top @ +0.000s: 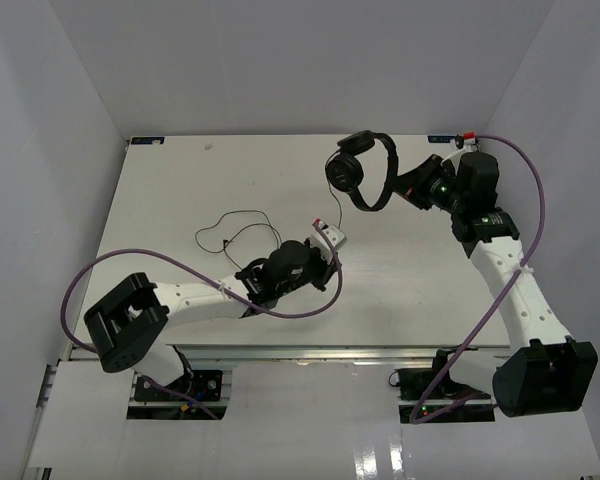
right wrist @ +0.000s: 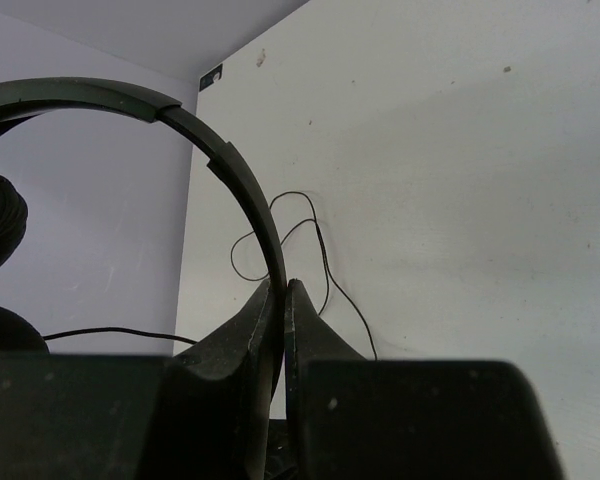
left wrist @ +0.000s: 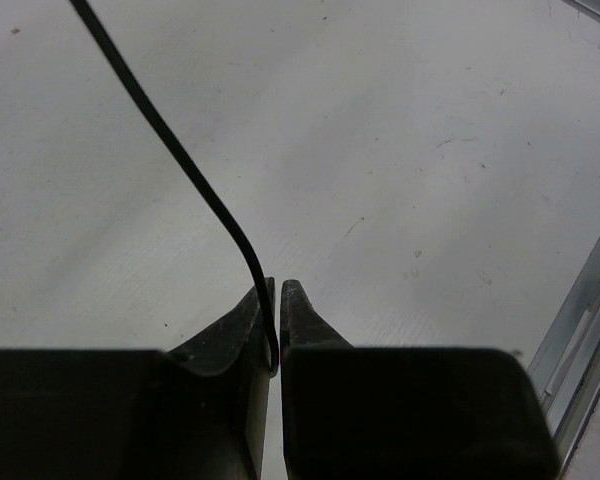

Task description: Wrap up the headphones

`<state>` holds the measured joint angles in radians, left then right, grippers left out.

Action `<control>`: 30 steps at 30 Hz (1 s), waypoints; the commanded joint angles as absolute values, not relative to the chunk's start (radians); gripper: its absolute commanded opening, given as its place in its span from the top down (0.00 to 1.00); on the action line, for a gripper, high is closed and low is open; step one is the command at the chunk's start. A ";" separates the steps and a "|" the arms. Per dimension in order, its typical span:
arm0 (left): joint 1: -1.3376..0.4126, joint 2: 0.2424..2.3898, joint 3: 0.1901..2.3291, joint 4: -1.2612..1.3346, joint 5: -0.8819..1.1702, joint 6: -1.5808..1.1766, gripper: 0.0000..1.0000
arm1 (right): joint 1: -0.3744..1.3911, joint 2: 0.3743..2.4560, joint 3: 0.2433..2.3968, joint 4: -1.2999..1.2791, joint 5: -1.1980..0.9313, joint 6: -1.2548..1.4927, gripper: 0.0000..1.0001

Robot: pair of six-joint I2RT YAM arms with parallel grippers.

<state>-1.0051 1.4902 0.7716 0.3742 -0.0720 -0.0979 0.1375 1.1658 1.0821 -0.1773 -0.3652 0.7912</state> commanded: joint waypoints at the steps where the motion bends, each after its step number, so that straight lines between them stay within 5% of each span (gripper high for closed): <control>1: -1.014 1.500 0.830 0.331 -0.083 -0.106 0.82 | 0.133 1.181 1.102 -0.078 -0.330 0.852 0.92; 10: -1.046 1.537 0.917 0.213 -0.060 -0.071 0.77 | 0.176 1.285 1.175 -0.095 -0.106 0.707 0.92; 30: -1.046 1.335 1.056 -0.201 -0.189 0.194 0.74 | 0.313 1.266 0.975 0.065 0.289 0.235 0.92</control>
